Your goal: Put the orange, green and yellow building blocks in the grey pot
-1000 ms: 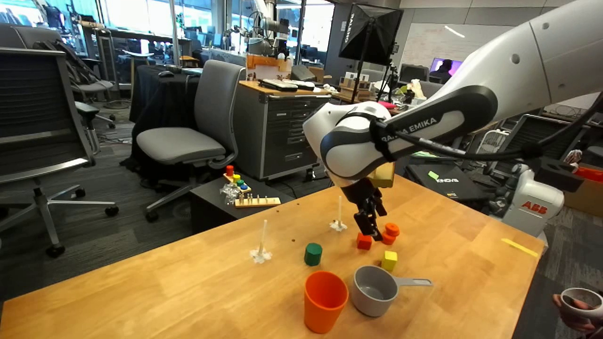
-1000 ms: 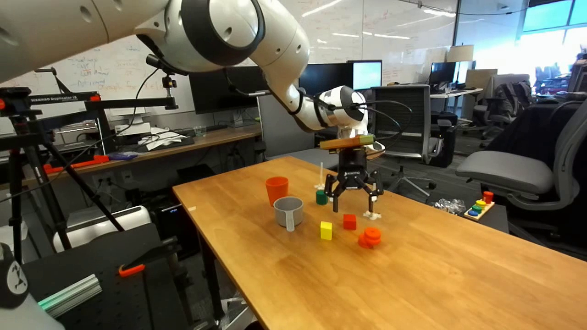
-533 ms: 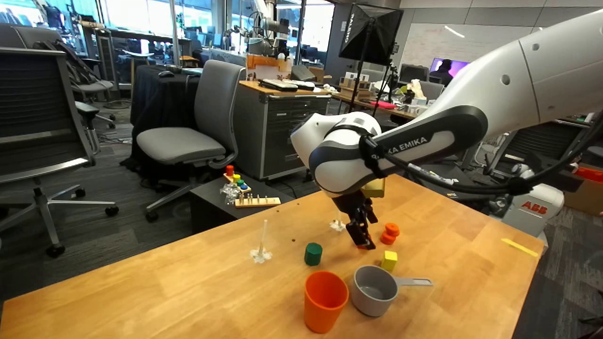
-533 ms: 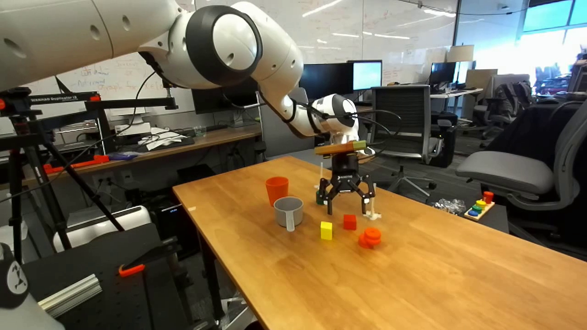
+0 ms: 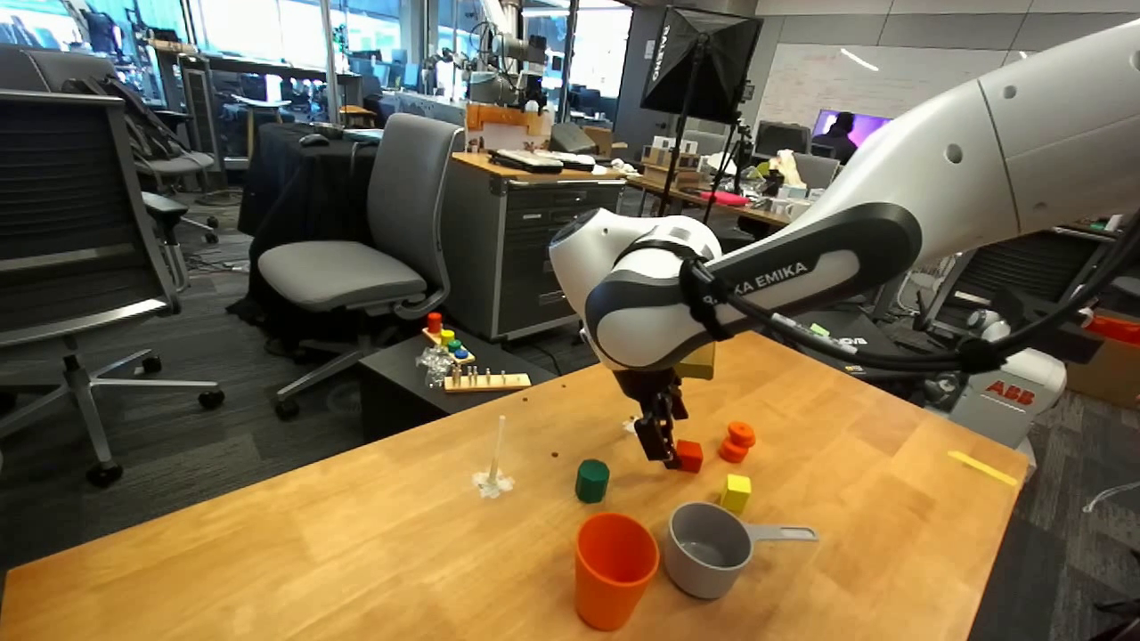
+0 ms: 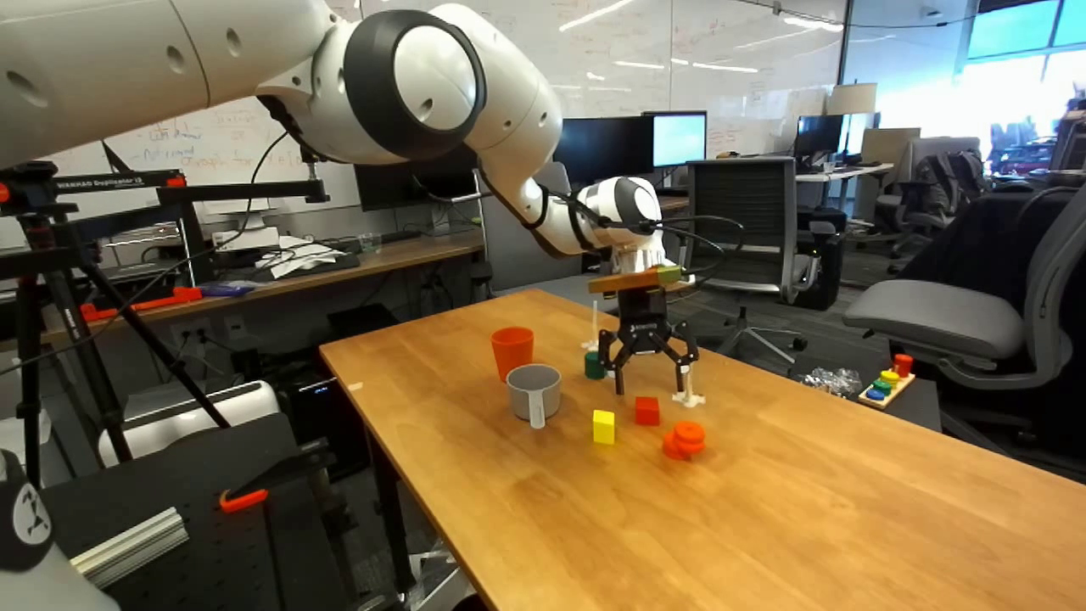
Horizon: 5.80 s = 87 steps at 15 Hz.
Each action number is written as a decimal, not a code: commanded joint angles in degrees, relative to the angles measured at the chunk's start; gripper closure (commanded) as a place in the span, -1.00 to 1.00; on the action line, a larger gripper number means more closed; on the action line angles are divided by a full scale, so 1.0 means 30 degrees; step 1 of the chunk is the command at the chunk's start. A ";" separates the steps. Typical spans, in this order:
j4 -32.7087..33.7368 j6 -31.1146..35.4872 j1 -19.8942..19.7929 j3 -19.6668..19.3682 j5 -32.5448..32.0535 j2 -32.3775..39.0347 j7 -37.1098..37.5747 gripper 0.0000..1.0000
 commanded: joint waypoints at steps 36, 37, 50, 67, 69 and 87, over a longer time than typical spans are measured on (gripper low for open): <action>-0.8842 0.6586 -0.1305 0.0461 0.0260 -0.4434 0.0422 0.67; -0.8977 0.6576 -0.1236 0.0530 0.0286 -0.4531 0.0393 0.67; -1.1606 0.6185 0.2115 0.1157 -0.0333 -0.8066 0.2204 0.67; -1.8111 0.7411 0.1708 0.2138 0.0585 -1.1598 0.4854 -0.33; -1.8379 0.7338 0.1559 0.1964 0.0340 -1.1782 0.4881 -0.43; -1.0728 0.6238 0.0773 0.1087 -0.0505 -0.8009 0.2848 -1.00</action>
